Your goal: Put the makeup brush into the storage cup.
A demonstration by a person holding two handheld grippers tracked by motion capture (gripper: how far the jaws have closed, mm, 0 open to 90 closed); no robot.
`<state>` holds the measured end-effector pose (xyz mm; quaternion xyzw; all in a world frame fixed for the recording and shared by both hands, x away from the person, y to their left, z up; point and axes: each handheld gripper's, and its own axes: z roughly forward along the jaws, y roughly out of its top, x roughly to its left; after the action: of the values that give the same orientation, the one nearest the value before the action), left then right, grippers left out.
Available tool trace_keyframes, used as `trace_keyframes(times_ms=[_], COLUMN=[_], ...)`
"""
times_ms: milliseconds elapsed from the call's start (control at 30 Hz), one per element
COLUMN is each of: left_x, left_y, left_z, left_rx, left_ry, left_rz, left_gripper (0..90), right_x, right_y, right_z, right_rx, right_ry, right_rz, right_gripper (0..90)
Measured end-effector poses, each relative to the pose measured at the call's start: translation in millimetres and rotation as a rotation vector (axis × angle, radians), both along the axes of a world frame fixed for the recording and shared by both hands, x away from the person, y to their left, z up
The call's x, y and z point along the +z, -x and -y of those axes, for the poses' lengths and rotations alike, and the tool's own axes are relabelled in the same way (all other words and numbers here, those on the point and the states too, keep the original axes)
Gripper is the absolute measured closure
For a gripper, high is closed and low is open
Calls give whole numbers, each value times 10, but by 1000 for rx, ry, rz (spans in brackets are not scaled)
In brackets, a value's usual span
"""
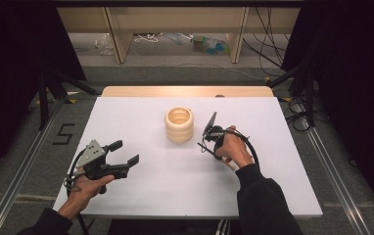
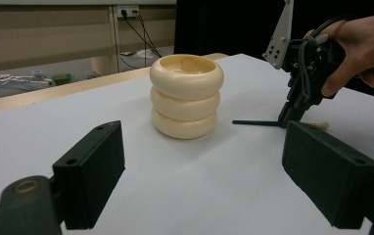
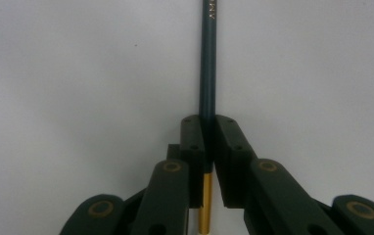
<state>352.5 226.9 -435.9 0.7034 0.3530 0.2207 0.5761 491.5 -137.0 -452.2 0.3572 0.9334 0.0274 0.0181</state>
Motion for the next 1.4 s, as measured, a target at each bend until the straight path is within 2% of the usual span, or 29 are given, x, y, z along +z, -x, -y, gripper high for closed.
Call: trace_keyframes(times_ms=[233, 300, 400, 467, 533, 633, 667, 700, 733, 833, 867, 967, 1000, 1067, 1233, 1300, 1333, 1367, 1400], left_x=[3, 3, -4, 1, 2, 0, 0, 0, -2, -11, -11, -14, -15, -16, -28, -35, -43, -47, -53], left_y=[-4, -10, -8, -9, -10, -9, -11, -11, -10, -8, -9, -9, -8, -6, 6, 3, 6, 9, 11], left_z=[0, 10, 31, 15, 9, 8, 12, 12, 18, 28, 30, 42, 44, 54, 123, 150, 175, 197, 219], left_rx=[-3, -2, -6, -8, -1, -1, -8, -8, -9, -19, -21, -23, -24, -41, -75, -98, -106, -110, -125], left_ry=[-4, 0, 4, -8, 1, 1, -9, -9, -9, -16, -17, -7, -9, -21, -17, -36, -33, -34, -34], left_rz=[4, 4, -5, 6, 3, 0, 4, 4, 0, -7, -6, -15, -16, -11, -36, -35, -47, -53, -60], left_gripper=[156, 156, 156, 156, 156, 156, 156, 156, 156, 156, 156, 156, 156, 156, 156, 156, 156, 156, 156], right_x=[5, 57, 121, 176, 221, 312, 367, 367, 420, 449, 479, 505, 521, 542, 580, 580, 570, 562, 554], right_y=[10, 23, 42, 65, 85, 164, 228, 228, 320, 378, 427, 473, 519, 564, 694, 740, 749, 761, 782], right_z=[-7, -8, -21, -29, -28, -72, -96, -96, -117, -129, -139, -165, -200, -239, -359, -406, -424, -440, -465], right_rx=[27, 43, 47, 65, 100, 117, 152, 152, 187, 207, 240, 266, 254, 269, 343, 357, 388, 419, 441], right_ry=[-5, -36, -33, -47, -59, -65, -63, -63, -72, -70, -66, -82, -92, -97, -112, -111, -114, -91, -96], right_rz=[11, 11, 20, 37, 61, 80, 92, 92, 112, 128, 142, 148, 151, 146, 160, 160, 169, 174, 172], right_gripper=[833, 832, 833, 833, 833, 833, 833, 833, 833, 832, 832, 833, 833, 833, 833, 832, 833, 833, 833])
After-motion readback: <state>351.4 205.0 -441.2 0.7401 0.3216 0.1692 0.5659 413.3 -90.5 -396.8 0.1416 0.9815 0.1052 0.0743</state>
